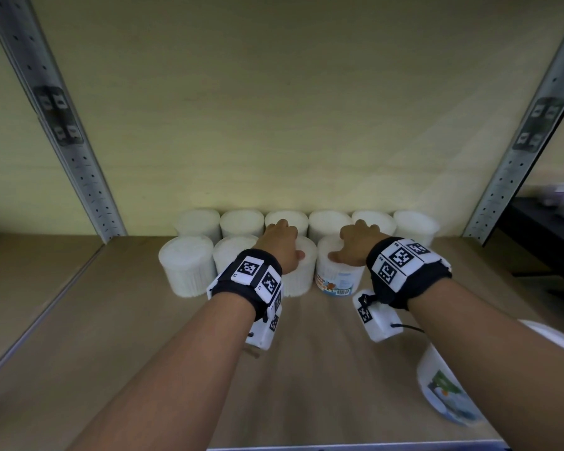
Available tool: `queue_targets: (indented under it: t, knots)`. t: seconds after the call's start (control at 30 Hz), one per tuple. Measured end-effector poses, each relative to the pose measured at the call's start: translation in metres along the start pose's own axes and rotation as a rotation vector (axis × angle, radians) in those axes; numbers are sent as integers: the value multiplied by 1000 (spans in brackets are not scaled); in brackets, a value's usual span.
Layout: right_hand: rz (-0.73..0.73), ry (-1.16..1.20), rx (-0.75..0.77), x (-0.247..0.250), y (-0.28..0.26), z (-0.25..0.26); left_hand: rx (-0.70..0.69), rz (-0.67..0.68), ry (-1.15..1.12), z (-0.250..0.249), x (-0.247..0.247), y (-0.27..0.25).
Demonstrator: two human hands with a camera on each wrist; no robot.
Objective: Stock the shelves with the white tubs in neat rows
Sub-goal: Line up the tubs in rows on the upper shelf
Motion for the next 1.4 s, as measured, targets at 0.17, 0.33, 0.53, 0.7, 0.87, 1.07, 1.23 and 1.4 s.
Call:
queue_targets:
  t: [0.17, 0.33, 0.53, 0.7, 0.87, 1.07, 1.23, 1.4]
  knots:
    - [-12, 8, 25, 1, -2, 1, -3, -3, -6, 0, 0, 0]
    - [42, 67, 76, -3, 2, 1, -4, -8, -10, 0, 0, 0]
    - [51, 181, 117, 1, 1, 5, -12, -12, -2, -1, 0, 0]
    - [-54, 99, 22, 10, 3, -1, -12, -8, -1, 0, 0, -1]
    - [-31, 45, 24, -1, 3, 1, -11, -5, 0, -1, -1, -1]
    - [-40, 55, 77, 3, 1, 2, -9, -7, 1, -2, 0, -1]
    - [-22, 88, 126, 4, -2, 5, -9, 0, 4, -2, 0, -2]
    - [-27, 81, 147, 3, -1, 7, -7, 2, 3, -2, 0, -3]
Point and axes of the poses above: each hand's wrist, its own y-axis towards the middle knuckle, its own x-axis out of the back of the hand, z = x × y, the point moved 10 cm from there along y, towards the middle knuckle, and after that the axes turned 4 degrees about -z, right-handed, at the moved point
